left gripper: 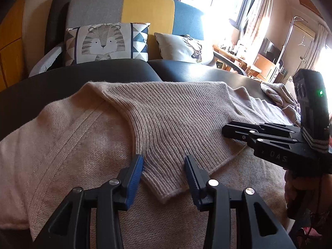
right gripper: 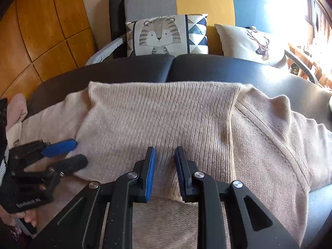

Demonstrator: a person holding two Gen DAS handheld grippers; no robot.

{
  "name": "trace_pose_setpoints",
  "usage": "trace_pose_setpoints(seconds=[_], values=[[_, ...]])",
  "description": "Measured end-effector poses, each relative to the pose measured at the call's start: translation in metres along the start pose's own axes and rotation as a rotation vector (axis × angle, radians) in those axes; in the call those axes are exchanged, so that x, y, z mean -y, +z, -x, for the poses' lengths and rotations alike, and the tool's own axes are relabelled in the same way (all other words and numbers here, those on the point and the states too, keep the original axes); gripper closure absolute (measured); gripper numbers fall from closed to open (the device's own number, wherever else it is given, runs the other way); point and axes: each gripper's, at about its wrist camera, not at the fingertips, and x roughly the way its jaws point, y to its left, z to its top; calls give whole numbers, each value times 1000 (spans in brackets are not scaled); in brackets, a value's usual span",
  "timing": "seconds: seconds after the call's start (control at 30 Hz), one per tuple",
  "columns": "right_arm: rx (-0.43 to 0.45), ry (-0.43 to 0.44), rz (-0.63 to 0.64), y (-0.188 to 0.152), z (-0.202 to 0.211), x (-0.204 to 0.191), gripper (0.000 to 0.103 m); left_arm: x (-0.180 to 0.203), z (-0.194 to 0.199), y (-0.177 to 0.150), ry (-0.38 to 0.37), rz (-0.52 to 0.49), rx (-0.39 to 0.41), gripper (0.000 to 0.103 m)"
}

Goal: Fold clothes
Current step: 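Move the left gripper to the ribbed sleeve cuff, then grasp the ribbed sleeve cuff with the left gripper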

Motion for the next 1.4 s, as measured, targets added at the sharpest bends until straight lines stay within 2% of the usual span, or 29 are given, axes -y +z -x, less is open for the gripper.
trace_pose_setpoints(seconds=[0.07,0.17,0.23,0.43,0.5,0.57,0.77,1.23,1.4], values=[[0,58,27,2,-2,-18,81,-2,2,-3,1,7,2,60],[-16,48,114,-2,-13,-40,81,-8,10,-4,-15,47,9,59],[-26,43,122,-8,-21,-42,79,-14,16,-6,-27,86,15,59],[-21,65,76,-10,-26,-34,72,-64,38,-27,-37,309,52,60],[-20,65,63,-10,-26,-32,67,-73,47,-29,15,303,56,60],[-22,67,47,-10,-27,-29,64,-78,57,-30,101,258,57,60],[-24,95,14,-12,-26,-23,63,-104,115,-32,371,94,107,60],[-23,97,7,-13,-26,-23,63,-225,189,-115,539,182,55,60],[-23,98,6,-12,-26,-22,62,-227,182,-124,545,86,16,60]])
